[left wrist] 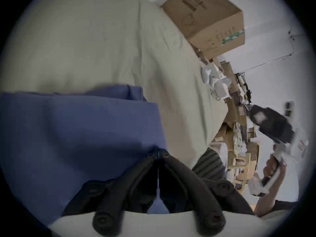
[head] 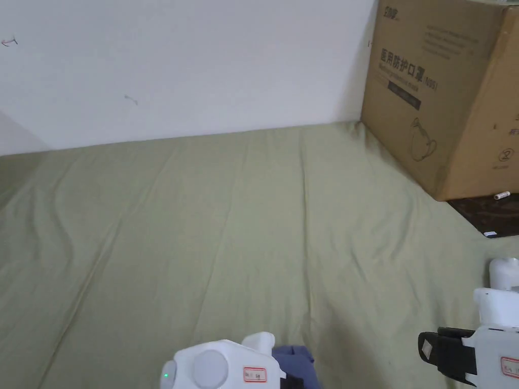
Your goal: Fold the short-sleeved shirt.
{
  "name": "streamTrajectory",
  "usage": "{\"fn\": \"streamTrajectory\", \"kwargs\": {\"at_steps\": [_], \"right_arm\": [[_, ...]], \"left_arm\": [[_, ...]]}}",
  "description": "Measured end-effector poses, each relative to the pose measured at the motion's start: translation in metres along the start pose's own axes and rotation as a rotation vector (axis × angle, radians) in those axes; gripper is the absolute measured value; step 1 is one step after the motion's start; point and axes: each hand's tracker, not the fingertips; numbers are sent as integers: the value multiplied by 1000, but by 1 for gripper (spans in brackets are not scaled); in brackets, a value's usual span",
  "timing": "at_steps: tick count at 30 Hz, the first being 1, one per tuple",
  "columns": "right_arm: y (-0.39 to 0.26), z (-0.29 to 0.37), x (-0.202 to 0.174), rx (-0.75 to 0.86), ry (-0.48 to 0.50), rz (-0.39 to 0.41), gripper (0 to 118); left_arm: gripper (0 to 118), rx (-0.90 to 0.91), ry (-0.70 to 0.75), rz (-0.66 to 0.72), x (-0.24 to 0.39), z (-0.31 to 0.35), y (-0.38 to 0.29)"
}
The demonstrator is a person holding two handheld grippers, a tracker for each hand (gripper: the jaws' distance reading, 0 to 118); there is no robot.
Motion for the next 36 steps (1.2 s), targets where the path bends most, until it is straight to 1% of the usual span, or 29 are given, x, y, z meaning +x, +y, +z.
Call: {"fn": "streamTrajectory", "kwargs": {"at_steps": [2,4,7,9,12,14,16,19,22,27,29,31,32,33,36], "right_arm": [[-1,-1,2,-7,-11,2,0],[-4,-2,5,-12,-15,-4,0],[-7,-6,5,-24,-14,-20,0],[-8,-7,3,-29,-10,-23,0],[-7,-6,-3,-27,2,-11,0],[-4,-2,-10,-12,9,3,0],[-1,2,-15,4,21,8,0],[1,4,-23,12,41,10,0],[1,-3,-36,8,75,28,0],[0,-31,-61,-33,161,34,0],[-3,-47,-74,-76,182,64,0],[-5,-68,-88,-130,176,112,0],[-7,-79,-94,-158,172,137,0],[-9,-92,-100,-197,166,160,0],[-15,-128,-111,-300,158,209,0]], "left_arm": [[1,-26,-2,26,-3,-28,-1],[1,-33,-33,46,-1,-42,-4],[1,-7,-1,-7,12,-39,-8],[1,8,-12,-18,18,-23,-7],[1,134,-20,-58,25,24,-9],[1,231,-33,-78,20,70,-14],[1,332,-46,-71,11,114,-23],[1,474,14,-48,-10,174,-39],[1,586,60,4,-25,227,-63],[1,692,138,80,-53,276,-96],[1,712,156,104,-60,287,-107],[1,718,164,119,-70,300,-119],[1,726,173,139,-55,279,-100],[1,726,178,151,-66,288,-111],[1,722,180,183,-68,283,-112]]}}
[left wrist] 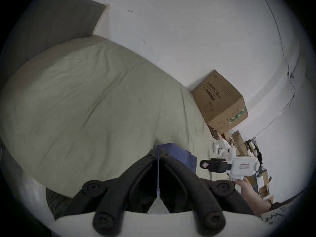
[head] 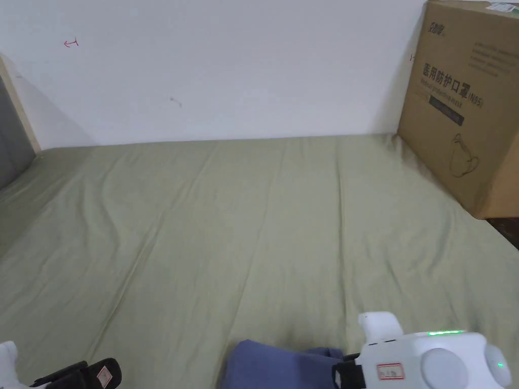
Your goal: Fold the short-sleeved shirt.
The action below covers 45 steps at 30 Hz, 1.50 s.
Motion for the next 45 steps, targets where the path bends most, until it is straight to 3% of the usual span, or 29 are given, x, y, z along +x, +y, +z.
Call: {"fn": "streamTrajectory", "kwargs": {"at_steps": [2,6,11,13,14,15,16,17,18,22,25,31,32,33,34,35,37,38,41,45], "right_arm": [[3,-21,0,-57,-38,17,0],[8,-50,5,-140,-88,3,0],[16,-54,11,-162,-78,-52,0],[17,-54,15,-166,-67,-52,0],[14,-52,15,-166,-58,-58,0],[13,-51,17,-165,-49,-68,0],[13,-51,20,-164,-38,-84,0],[14,-51,22,-164,-30,-102,0],[14,-51,23,-164,-24,-114,0],[10,-48,25,-162,-11,-118,0],[9,-48,29,-161,7,-137,0],[3,-45,33,-143,37,-174,0],[2,-44,33,-140,38,-177,0],[1,-43,33,-137,39,-178,0],[1,-42,32,-136,37,-178,0],[0,-41,31,-136,35,-175,0],[-1,-40,30,-143,97,-200,0],[-1,-40,30,-142,58,-191,0],[-3,-32,26,-116,46,-168,0],[-4,-5,22,-74,83,-182,0]], "left_arm": [[1,-8,4,12,-40,11,-7],[1,-68,-28,47,-48,-3,-12],[2,-223,-225,142,-63,-58,-14],[20,-290,-304,158,-69,-85,-12],[37,-339,-334,170,-72,-102,-13],[71,-372,-366,179,-73,-116,-15],[95,-411,-400,196,-73,-133,-19],[112,-448,-415,200,-77,-146,-22],[118,-481,-437,208,-75,-157,-26],[118,-561,-463,120,-64,-202,-44],[118,-666,-511,144,-52,-234,-66],[118,-600,-538,68,-31,-229,-82],[114,-588,-528,70,-32,-226,-82],[97,-572,-485,67,-38,-226,-75],[61,-549,-430,51,-41,-222,-72],[30,-508,-282,-10,-47,-220,-72],[28,-546,-349,101,-55,-222,-76],[28,-531,-384,143,-50,-221,-76],[26,-524,-390,102,-43,-212,-73],[25,-487,-499,202,-57,-188,-49]]}}
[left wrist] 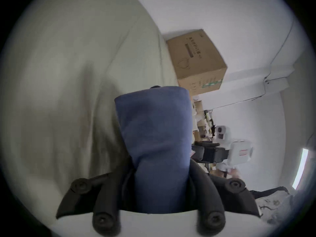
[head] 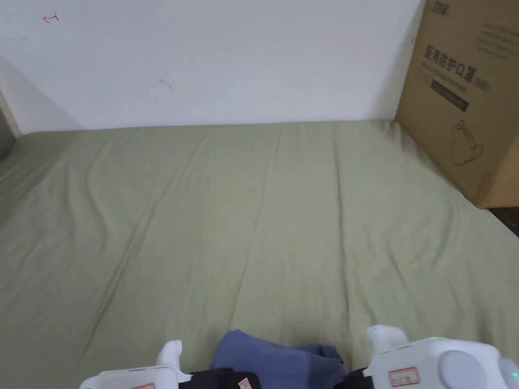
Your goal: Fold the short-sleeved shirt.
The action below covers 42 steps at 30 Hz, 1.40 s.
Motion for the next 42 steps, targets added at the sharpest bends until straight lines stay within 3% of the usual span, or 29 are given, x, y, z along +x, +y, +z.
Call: {"fn": "streamTrajectory", "kwargs": {"at_steps": [5,11,17,19,20,22,23,27,32,36,37,38,39,40,42], "right_arm": [[3,35,-14,57,-20,32,0],[1,55,-40,78,-60,84,0],[4,53,-42,116,-87,79,0],[8,53,-43,120,-85,76,0],[10,54,-44,119,-87,75,0],[14,56,-45,125,-103,83,0],[15,57,-46,129,-109,89,0],[22,62,-42,151,-110,94,0],[25,65,-34,165,-113,90,0],[22,67,-28,168,-112,81,0],[21,68,-27,169,-111,78,0],[20,69,-26,171,-108,75,0],[20,71,-24,174,-106,73,0],[20,73,-24,177,-106,71,0],[18,81,-24,196,-113,65,0]], "left_arm": [[25,96,98,-94,3,100,39],[25,138,491,-137,-12,242,86],[26,183,770,-182,-13,308,103],[38,188,864,-189,-18,320,107],[52,200,923,-197,-25,328,110],[106,229,1003,-203,-27,339,111],[118,240,1027,-196,-28,344,110],[113,347,1048,-196,-21,359,111],[114,332,1176,-358,1,341,101],[106,272,1159,-413,29,272,85],[89,261,1132,-434,38,251,80],[60,253,1111,-454,47,229,75],[12,239,1079,-484,56,208,71],[2,228,1067,-500,70,185,61],[1,230,946,-503,97,149,53]]}}
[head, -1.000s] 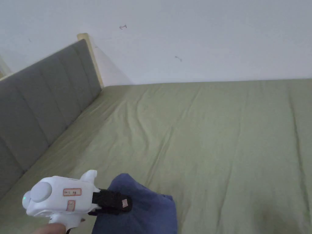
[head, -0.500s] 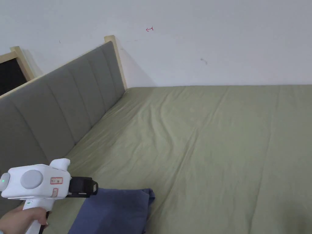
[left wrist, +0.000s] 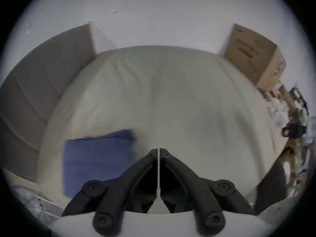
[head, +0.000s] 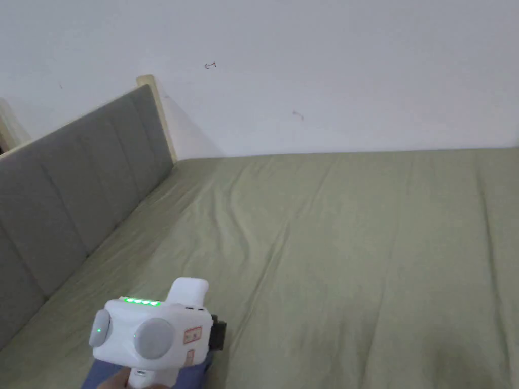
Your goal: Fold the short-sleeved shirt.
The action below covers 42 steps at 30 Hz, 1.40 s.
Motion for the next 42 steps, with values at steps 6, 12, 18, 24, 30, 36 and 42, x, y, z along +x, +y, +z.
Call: {"fn": "streamTrajectory", "kwargs": {"at_steps": [6,12,18,24,30,36,42], "right_arm": [[19,49,-8,307,-39,22,0],[29,89,-34,693,-58,145,0],[10,97,-50,1038,-142,246,0],[5,88,-68,1088,-233,320,40],[3,86,-66,1091,-273,255,105],[2,88,-62,1090,-271,225,118],[3,89,-61,1071,-274,239,118]], "left_arm": [[1,324,-160,164,108,37,28],[1,746,50,-1,176,87,31],[2,910,176,-49,204,99,11],[23,953,191,-7,209,102,1],[118,970,146,-10,205,109,3],[118,926,198,4,207,109,12],[118,923,95,-2,200,105,7]]}}
